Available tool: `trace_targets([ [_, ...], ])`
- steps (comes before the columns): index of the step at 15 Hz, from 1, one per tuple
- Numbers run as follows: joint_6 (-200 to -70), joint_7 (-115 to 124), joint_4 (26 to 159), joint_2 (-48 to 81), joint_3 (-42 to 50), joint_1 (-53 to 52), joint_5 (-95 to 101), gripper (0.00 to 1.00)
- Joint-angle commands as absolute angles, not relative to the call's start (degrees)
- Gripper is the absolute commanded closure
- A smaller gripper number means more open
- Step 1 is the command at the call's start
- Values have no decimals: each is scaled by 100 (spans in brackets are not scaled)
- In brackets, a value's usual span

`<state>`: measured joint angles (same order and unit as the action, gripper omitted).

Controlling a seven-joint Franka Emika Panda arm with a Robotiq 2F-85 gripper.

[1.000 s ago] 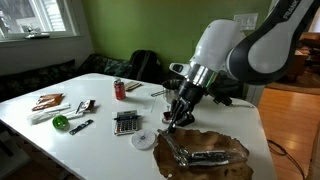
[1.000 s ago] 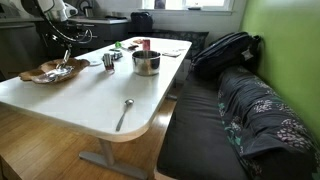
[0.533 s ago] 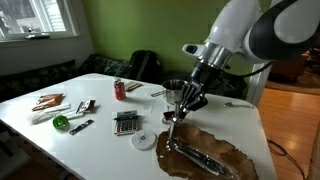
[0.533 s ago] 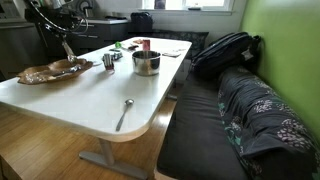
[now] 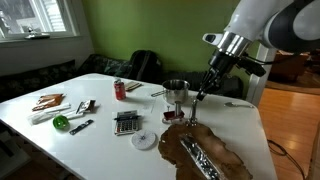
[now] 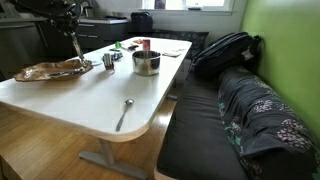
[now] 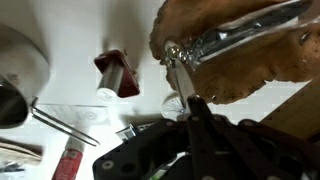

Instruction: Remove the silver object from the wooden tray

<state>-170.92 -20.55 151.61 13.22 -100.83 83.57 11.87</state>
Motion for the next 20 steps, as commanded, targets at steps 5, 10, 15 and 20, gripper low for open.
trace_targets([
  [5,-16874,-464,15442,1242,-11710,11612,2484,99],
  [10,-16822,-460,15534,1376,-11760,12298,2817,98],
  [15,-16584,-401,15437,1352,-11696,12326,2643,99],
  [20,-15820,-842,15053,1262,-10866,11821,1808,99],
])
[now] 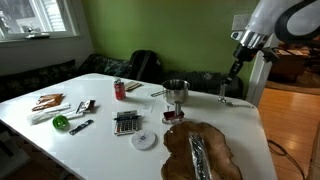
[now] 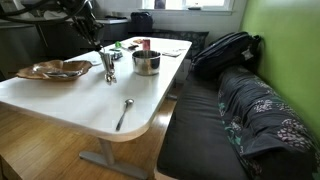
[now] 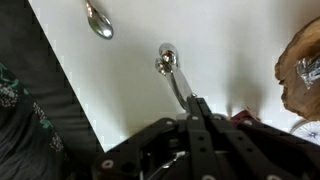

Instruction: Remove the silver object from the wooden tray

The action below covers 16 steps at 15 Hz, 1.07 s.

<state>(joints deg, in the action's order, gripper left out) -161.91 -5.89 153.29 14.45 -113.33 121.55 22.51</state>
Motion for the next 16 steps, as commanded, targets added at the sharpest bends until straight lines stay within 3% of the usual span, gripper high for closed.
trace_targets([
  [1,-15710,-977,14981,1277,-10656,11783,1713,99],
  [8,-15590,-1097,14433,742,-9189,11129,1378,99],
  [16,-15191,-1682,14447,547,-9261,10885,2048,99],
])
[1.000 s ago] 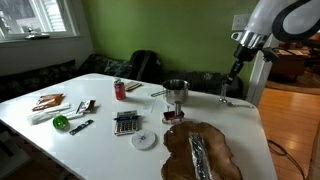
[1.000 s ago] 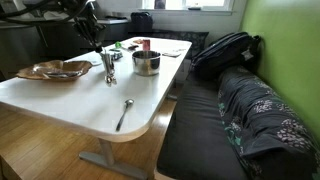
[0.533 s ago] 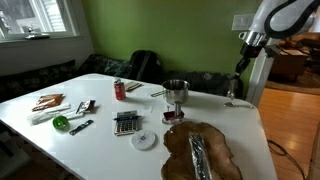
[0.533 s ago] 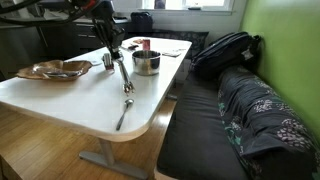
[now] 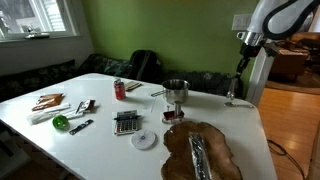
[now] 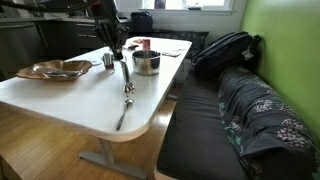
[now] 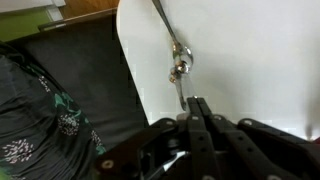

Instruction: Remove the silver object from the wooden tray

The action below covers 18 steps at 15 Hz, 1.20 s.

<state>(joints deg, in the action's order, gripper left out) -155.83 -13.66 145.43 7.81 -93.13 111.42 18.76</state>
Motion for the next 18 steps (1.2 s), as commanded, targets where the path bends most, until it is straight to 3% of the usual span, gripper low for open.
trace_targets([
  [1,-15006,-1847,14387,547,-9218,10747,2070,99],
  [6,-14231,-2841,14030,303,-8706,10290,2431,99],
  [18,-14449,-2968,14004,345,-8389,9990,2917,99],
])
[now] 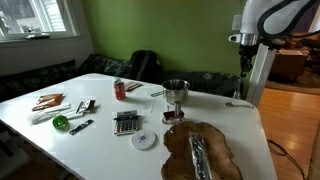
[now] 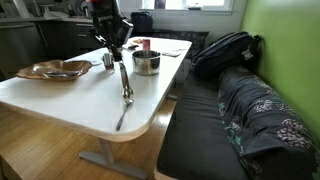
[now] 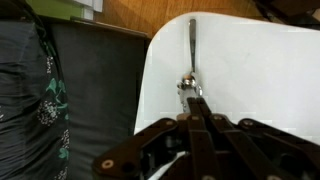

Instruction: Remove the silver object from the wooden tray

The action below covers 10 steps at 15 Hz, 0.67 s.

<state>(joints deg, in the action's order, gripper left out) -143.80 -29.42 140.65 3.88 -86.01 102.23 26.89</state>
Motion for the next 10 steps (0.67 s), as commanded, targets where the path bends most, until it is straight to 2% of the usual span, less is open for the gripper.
trace_targets([
  [1,-14436,-2915,13968,379,-8329,9901,2976,99],
  [6,-14323,-2523,13815,500,-7911,9399,3475,99],
  [7,-14445,-2737,13815,332,-7021,8488,3167,99],
  [8,-14450,-2721,13788,406,-6760,8217,3167,99],
  [9,-14256,-2147,13645,929,-7149,8604,3854,99],
  [10,-14212,-1897,13564,1066,-6895,8329,3986,99],
])
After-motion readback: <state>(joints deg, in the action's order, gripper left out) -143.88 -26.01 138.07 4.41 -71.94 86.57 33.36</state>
